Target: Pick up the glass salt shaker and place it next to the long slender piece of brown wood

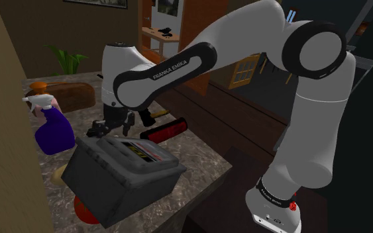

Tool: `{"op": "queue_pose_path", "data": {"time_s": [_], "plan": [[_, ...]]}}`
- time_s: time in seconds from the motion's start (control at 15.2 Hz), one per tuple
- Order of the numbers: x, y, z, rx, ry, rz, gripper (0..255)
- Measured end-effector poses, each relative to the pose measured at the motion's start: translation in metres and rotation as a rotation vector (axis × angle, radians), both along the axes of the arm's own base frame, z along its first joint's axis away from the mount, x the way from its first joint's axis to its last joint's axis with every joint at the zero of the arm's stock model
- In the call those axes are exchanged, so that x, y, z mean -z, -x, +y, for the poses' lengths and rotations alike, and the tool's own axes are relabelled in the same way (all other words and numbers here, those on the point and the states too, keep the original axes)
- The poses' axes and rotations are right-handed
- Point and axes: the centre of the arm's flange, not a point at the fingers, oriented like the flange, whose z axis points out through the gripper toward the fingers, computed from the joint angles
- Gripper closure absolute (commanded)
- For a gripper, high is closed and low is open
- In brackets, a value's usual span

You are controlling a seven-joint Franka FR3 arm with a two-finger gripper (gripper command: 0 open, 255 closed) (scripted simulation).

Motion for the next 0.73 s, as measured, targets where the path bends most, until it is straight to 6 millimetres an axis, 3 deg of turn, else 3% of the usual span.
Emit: {"op": "queue_pose_path", "data": {"time_s": [0.4, 0.46, 0.73], "plan": [[0.0016, 0.0002, 0.0001, 0.000, 0.000, -0.001, 0], [0.0016, 0.0002, 0.0001, 0.000, 0.000, -0.001, 255], [0.0008, 0.0000, 0.0001, 0.000, -0.001, -0.002, 255]]}}
